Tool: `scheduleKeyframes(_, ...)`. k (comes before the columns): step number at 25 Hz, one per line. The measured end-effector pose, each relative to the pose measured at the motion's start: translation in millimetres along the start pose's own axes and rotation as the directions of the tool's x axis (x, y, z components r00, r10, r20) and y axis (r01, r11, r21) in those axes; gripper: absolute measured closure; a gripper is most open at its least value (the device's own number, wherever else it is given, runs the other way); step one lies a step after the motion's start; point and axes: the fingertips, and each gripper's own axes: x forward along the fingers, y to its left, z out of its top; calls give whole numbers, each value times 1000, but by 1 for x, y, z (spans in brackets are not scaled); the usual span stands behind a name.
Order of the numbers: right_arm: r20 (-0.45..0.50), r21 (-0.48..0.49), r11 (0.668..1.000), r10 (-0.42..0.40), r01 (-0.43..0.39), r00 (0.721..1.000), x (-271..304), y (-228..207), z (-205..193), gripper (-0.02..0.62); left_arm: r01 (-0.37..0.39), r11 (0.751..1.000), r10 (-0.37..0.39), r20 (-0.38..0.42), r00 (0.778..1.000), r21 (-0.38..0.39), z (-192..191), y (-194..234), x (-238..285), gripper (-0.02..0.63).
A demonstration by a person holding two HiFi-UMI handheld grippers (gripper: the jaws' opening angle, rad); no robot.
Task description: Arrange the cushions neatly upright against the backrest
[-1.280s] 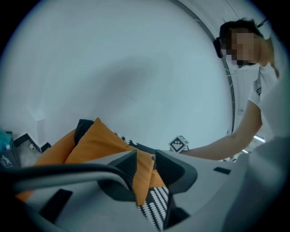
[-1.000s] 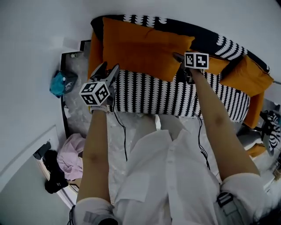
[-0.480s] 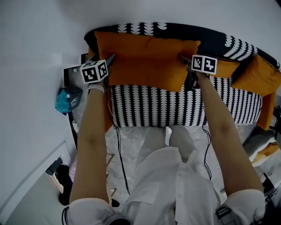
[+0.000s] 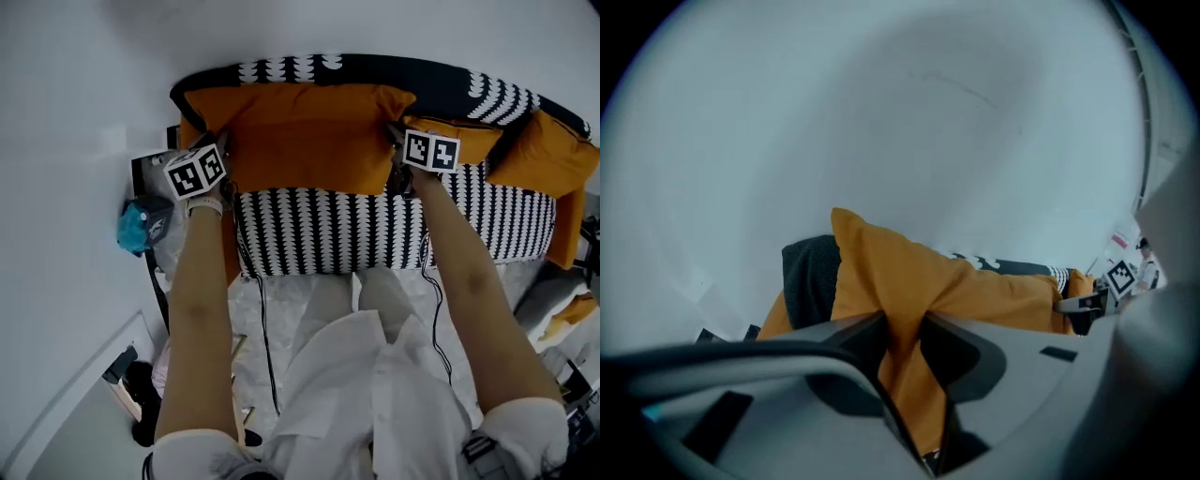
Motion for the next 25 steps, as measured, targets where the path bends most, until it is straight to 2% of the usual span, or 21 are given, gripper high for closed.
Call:
scheduleKeyframes(3,104,-102,994,41,-31,994,-20,19,33,580,29,999,-24,119,993,-39,15,-2,-25,488)
scheduleKeyframes(5,132,-168,986,44,-22,990,-26,27,49,580,35,997,-24,168,986,-66,21,1,-33,474)
scheduleKeyframes(6,123,-192,981,34,-10,992,-25,28,51,578,29,996,-16,154,988,-81,18,5,-30,455)
scheduleKeyframes(8,86,-230,973,6,14,996,-15,24,47,573,-1,994,7,55,998,-112,0,17,-16,420)
scheduleKeyframes(10,56,-240,970,-13,26,998,-6,17,39,550,-41,991,35,-51,998,-125,-24,25,-2,386)
scheduleKeyframes(11,48,-228,973,-16,27,999,-4,14,36,541,-53,990,44,-71,997,-132,-31,28,2,370)
scheduleKeyframes(14,23,-164,986,-16,19,1000,-3,15,33,550,-46,987,39,-49,998,-156,-31,27,3,384)
scheduleKeyframes(16,5,-173,985,-27,27,1000,-7,18,34,563,-45,986,39,-42,998,-158,-26,26,-1,420)
scheduleKeyframes(25,-16,-155,987,-43,40,999,-12,16,26,563,-26,983,26,-4,1000,-182,-15,27,-4,452)
